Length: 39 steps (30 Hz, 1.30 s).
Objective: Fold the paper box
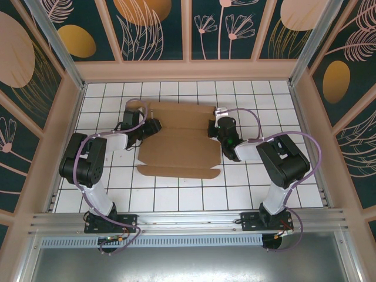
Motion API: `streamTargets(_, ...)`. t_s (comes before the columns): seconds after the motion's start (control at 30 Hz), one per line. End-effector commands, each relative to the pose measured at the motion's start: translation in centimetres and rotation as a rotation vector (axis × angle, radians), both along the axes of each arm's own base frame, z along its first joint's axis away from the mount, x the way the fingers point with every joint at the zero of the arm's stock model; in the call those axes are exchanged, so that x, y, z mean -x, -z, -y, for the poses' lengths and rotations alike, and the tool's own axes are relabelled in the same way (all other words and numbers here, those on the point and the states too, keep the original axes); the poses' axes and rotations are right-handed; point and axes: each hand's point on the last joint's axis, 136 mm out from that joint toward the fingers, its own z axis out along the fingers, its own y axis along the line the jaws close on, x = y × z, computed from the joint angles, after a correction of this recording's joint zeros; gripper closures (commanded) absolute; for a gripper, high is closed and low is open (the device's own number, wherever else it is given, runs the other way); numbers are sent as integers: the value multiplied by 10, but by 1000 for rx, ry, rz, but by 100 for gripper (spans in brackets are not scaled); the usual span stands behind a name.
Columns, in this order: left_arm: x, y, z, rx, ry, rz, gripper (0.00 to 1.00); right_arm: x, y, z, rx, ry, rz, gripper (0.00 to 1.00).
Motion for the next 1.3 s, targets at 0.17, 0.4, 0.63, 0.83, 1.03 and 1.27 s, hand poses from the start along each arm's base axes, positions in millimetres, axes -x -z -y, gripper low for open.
streamTargets(0.17,12,18,31,-57,125,-50,48,28,61,-8,156,-78,-185,100)
streamTargets(0.4,13,20,13,-239,69,-57,48,24,59,3,196,-11,-171,100)
streamTargets(0.63,7,-1,7,-256,35,-4,47,23,60,8,215,11,-166,100)
streamTargets(0.83,5,-7,4,-272,23,14,47,24,61,8,212,8,-169,100)
streamTargets(1.03,3,-8,7,-258,30,24,46,25,64,6,207,-1,-175,100)
streamTargets(1.27,5,-23,32,-112,103,82,46,26,68,2,192,-16,-190,100)
